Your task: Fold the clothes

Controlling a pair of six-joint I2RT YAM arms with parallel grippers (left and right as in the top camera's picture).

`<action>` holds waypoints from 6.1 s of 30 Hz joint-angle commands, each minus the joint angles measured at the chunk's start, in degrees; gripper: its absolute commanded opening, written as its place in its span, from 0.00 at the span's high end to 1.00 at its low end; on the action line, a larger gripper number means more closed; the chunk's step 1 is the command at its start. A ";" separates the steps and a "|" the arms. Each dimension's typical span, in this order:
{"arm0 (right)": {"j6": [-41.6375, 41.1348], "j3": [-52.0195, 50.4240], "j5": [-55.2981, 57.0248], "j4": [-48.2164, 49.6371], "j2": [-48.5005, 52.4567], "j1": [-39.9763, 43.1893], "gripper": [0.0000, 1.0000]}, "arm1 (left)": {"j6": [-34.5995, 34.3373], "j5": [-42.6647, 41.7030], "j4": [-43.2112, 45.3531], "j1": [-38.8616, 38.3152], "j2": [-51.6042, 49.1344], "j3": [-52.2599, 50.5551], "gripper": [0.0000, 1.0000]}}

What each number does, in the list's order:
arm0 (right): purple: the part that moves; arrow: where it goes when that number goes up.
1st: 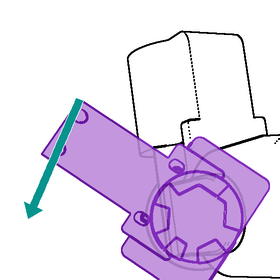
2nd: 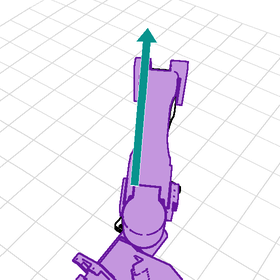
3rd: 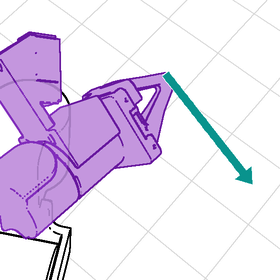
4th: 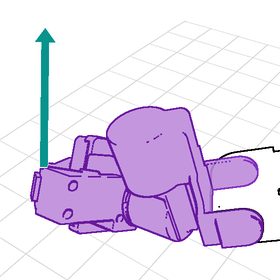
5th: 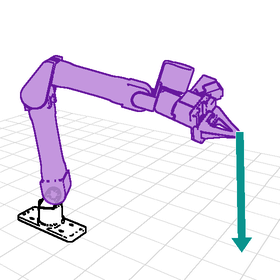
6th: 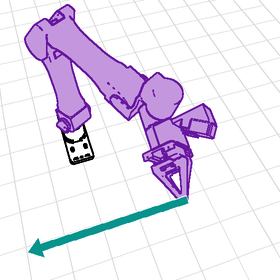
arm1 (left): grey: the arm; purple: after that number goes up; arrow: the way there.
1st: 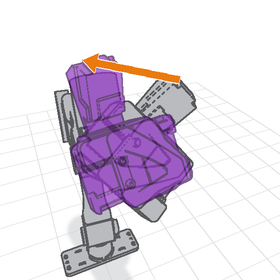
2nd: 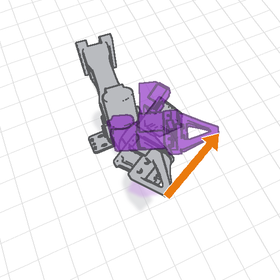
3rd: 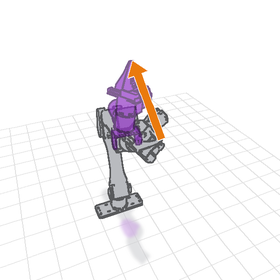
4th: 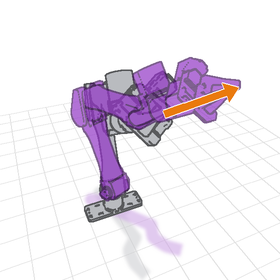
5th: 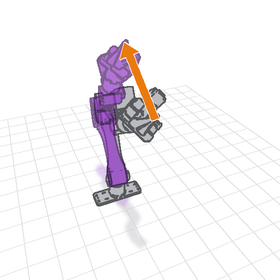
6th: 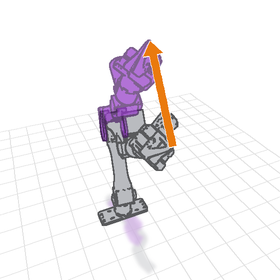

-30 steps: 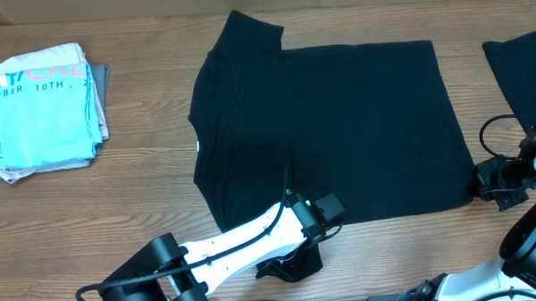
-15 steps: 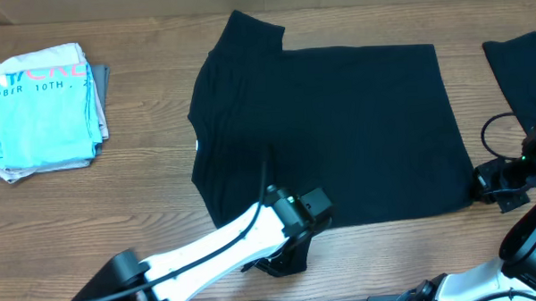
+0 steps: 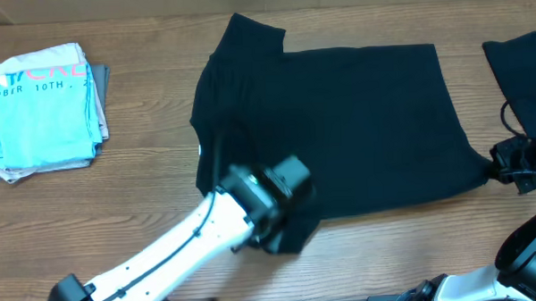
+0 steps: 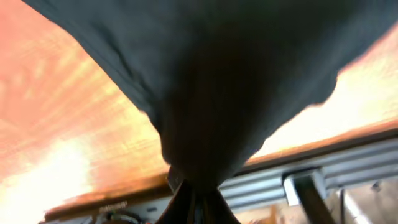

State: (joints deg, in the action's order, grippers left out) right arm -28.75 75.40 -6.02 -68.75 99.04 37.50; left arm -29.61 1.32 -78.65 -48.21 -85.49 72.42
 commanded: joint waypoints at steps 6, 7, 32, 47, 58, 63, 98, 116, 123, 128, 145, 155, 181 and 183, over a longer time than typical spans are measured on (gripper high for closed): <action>0.28 2.03 -2.03 3.43 -1.64 -3.15 0.96 | 11.87 2.08 5.64 15.04 1.20 5.44 0.96; 0.26 2.03 -1.86 4.55 -1.64 -4.02 0.96 | 12.61 2.08 6.99 16.44 1.03 5.44 0.96; -2.93 1.86 7.50 29.29 7.76 -16.92 0.96 | 12.63 13.97 28.13 23.08 -16.39 5.44 0.96; -2.91 1.84 7.43 35.56 14.23 -16.92 0.96 | 12.63 13.68 31.36 26.88 -18.27 5.42 0.96; -2.73 1.84 5.31 38.62 14.99 -16.92 0.96 | 11.39 14.10 32.37 26.97 -22.51 5.42 0.91; -1.20 1.84 2.56 40.28 14.99 -16.94 0.83 | 11.15 14.14 32.68 27.12 -22.53 5.42 0.42; 3.72 10.19 -2.62 27.69 12.28 -12.44 0.00 | 20.20 -8.79 19.47 22.10 -22.84 20.87 0.67; 3.72 10.19 -2.62 27.69 12.28 -12.44 0.00 | 23.71 0.17 29.59 14.36 -28.00 13.44 0.34; 3.72 10.19 -2.62 27.69 12.28 -12.44 0.00 | 28.85 0.20 29.86 14.36 -33.46 13.44 0.41; 3.72 10.19 -2.62 27.69 12.28 -12.44 0.00 | 28.74 0.17 31.30 14.36 -34.12 13.44 0.43; 3.72 10.19 -2.62 27.69 12.28 -12.44 0.00 | 28.28 0.22 33.66 14.36 -34.21 13.44 0.42; 3.72 10.19 -2.62 27.71 12.28 -12.44 0.00 | 28.30 0.79 33.79 14.38 -34.21 13.44 0.56; 3.69 10.19 -2.62 27.69 12.28 -12.44 0.00 | 26.25 0.79 36.09 14.38 -34.21 10.80 0.67; 3.69 10.19 -2.62 27.69 12.28 -12.44 0.00 | 26.16 0.76 36.04 14.43 -34.18 10.93 0.83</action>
State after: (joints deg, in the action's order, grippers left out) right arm -25.41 84.27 -8.95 -41.21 113.40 25.10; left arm -2.94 1.76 -42.74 -33.76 -119.33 83.72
